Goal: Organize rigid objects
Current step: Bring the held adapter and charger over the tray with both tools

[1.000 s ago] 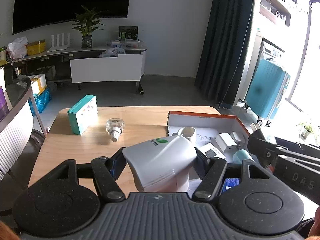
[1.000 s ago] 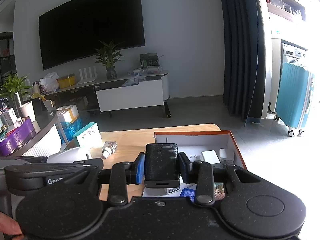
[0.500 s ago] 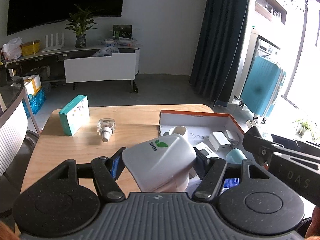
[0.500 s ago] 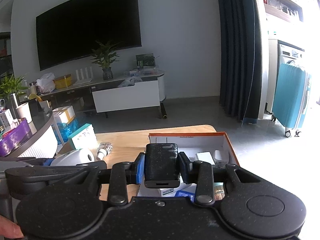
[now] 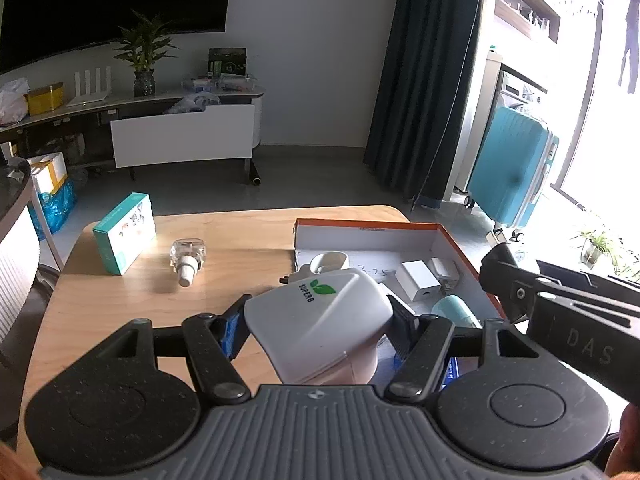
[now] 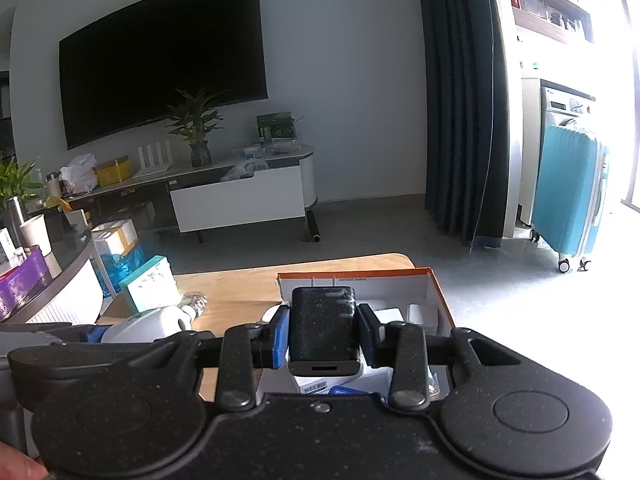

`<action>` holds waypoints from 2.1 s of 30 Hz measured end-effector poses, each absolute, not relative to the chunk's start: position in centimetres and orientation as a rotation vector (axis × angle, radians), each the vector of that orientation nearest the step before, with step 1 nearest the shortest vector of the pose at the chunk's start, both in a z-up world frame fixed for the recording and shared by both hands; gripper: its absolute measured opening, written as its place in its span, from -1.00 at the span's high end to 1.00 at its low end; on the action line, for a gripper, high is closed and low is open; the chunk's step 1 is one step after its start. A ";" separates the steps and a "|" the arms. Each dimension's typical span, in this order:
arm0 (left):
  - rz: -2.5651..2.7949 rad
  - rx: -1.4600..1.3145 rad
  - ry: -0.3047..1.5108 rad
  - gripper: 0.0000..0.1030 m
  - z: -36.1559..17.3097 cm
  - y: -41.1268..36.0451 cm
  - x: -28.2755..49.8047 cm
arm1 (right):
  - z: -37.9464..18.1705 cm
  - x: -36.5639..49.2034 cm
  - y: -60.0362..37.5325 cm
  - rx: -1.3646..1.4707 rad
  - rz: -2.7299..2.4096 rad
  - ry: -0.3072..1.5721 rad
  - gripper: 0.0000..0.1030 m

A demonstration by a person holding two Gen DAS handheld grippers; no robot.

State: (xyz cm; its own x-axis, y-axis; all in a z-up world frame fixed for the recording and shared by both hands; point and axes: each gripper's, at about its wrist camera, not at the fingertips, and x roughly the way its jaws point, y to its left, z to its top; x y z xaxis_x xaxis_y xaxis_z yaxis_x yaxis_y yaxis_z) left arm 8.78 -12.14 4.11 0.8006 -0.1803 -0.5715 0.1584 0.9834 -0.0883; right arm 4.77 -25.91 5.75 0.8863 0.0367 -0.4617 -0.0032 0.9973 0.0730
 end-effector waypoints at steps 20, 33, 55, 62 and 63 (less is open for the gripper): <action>-0.234 -0.026 0.625 -0.33 3.9 -14.5 9.9 | 6.1 4.8 -28.4 0.095 -0.043 0.469 0.16; -0.255 -0.028 0.638 -0.33 3.7 -15.5 10.6 | 6.0 5.7 -28.8 0.098 -0.060 0.468 0.16; -0.277 -0.015 0.665 -0.33 2.8 -17.2 12.2 | 5.2 7.7 -30.0 0.109 -0.070 0.489 0.16; -0.280 -0.017 0.672 -0.33 2.6 -17.6 12.7 | 4.8 8.6 -30.2 0.105 -0.066 0.499 0.16; -0.282 -0.016 0.674 -0.33 2.5 -17.7 12.8 | 4.7 8.8 -30.3 0.105 -0.065 0.502 0.16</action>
